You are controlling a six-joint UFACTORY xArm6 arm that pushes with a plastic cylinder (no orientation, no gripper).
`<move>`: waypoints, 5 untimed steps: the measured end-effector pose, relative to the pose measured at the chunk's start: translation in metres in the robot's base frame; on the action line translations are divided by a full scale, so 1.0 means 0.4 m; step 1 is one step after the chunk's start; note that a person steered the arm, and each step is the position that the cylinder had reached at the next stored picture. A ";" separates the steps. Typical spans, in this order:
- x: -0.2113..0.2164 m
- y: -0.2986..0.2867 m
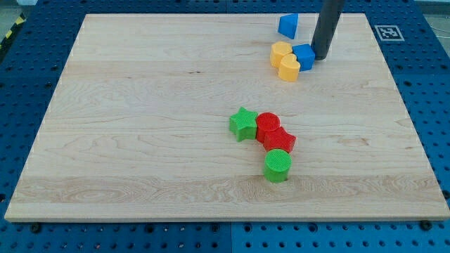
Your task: Push blue cube into the yellow blocks
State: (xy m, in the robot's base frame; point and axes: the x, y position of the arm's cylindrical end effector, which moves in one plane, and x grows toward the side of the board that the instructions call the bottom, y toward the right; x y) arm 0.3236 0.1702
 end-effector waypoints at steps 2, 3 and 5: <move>0.000 -0.001; 0.000 -0.017; -0.017 -0.041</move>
State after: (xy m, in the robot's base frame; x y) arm 0.3170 0.1538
